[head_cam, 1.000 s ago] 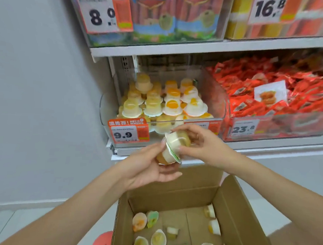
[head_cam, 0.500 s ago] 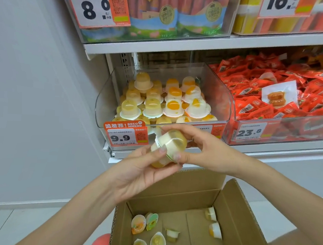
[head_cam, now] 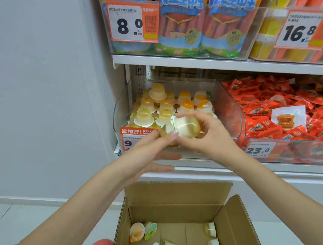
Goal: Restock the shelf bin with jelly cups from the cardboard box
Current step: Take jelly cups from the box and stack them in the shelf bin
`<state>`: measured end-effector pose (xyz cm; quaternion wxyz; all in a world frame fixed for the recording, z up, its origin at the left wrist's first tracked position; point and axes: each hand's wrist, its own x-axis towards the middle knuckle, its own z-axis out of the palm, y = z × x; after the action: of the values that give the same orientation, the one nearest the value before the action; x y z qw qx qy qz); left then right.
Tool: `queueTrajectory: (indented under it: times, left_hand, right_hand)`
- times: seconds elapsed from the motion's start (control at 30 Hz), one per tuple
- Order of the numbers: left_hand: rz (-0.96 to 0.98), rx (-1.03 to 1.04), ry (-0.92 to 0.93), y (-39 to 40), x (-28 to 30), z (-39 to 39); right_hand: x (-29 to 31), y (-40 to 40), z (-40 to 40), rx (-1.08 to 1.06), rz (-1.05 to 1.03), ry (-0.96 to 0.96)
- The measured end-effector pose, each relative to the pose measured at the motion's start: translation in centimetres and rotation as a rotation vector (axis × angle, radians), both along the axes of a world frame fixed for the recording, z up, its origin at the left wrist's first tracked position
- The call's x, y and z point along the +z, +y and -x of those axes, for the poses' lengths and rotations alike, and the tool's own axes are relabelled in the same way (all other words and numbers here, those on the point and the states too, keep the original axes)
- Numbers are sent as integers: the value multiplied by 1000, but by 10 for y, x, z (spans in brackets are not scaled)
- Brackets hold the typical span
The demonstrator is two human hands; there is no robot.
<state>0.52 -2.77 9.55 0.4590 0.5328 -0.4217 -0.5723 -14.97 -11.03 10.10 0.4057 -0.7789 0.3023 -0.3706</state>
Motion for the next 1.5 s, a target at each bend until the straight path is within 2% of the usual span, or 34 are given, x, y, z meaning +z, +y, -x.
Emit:
queueTrajectory:
  times: [0.07,0.1,0.13,0.2,0.27,0.43,0.73,0.97,1.17,1.27,1.33,1.4,1.5]
  left_hand:
    - [40,146,-432,-8,-1,-17]
    - [18,196,-586,-13,-4,-27]
    - [-28,208,-665,-17,-8,-37]
    - [-103,178,-675,-24,-14,-51]
    - [-92,179,-664,-27,-17,-55]
    - [-64,127,-741,-29,-24,-54]
    - [-45,134,-762,-26,-22,-48]
    - [-24,137,-733,-27,-21,-47]
    - [-21,134,-745,-28,-23,-47]
    - [-8,119,-813,-25,-28,-49]
    - [29,116,-977,-19,-33,-50]
    - [62,78,-1227,-13,-40,-50]
    - [101,-20,-1457,-6,-57,-44]
  right_hand:
    - [12,-26,-22,-117,152,103]
    - [16,-40,-33,-156,199,170]
    - [20,-53,-44,-183,229,235]
    - [25,-77,-65,-202,269,319]
    - [31,-97,-84,-180,309,384]
    - [40,-121,-110,-92,433,755]
    - [51,-131,-123,-10,463,1027]
    - [45,-131,-134,34,470,1164]
    - [45,-133,-133,36,416,1165]
    - [46,-119,-115,7,496,982]
    - [35,-96,-92,-6,645,770]
    - [10,-66,-60,0,803,603]
    - [-45,-21,-11,78,930,487]
